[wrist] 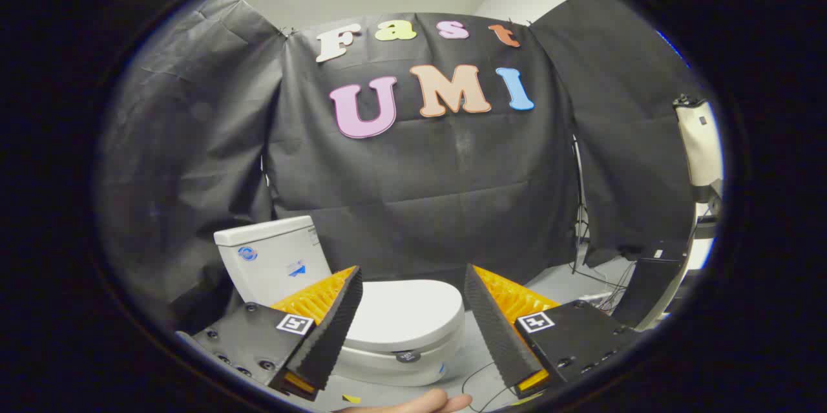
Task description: Open the toilet lid.
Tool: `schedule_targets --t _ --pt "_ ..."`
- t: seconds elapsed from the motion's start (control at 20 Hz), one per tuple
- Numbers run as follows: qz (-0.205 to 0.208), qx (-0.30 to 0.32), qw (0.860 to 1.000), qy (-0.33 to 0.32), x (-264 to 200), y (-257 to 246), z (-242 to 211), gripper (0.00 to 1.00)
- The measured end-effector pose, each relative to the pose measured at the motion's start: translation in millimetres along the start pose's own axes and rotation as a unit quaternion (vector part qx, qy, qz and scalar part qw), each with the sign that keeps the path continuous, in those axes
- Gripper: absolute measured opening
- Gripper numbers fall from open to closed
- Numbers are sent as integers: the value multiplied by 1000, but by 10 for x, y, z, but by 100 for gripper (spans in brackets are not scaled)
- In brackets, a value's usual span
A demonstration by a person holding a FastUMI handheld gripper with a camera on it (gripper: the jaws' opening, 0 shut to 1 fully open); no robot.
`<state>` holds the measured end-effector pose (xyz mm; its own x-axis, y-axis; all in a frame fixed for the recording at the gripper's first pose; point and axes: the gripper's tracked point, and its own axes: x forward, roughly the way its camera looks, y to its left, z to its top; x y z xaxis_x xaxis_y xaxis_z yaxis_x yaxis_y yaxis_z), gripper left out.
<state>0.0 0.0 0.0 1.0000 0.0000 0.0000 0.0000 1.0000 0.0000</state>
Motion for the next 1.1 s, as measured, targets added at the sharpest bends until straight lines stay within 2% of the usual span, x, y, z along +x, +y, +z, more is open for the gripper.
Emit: schedule_targets --t 0.75,1.1 --pt "6 1 999 40 89 39 -313 99" --pt "-6 35 998 52 228 5 -692 99"
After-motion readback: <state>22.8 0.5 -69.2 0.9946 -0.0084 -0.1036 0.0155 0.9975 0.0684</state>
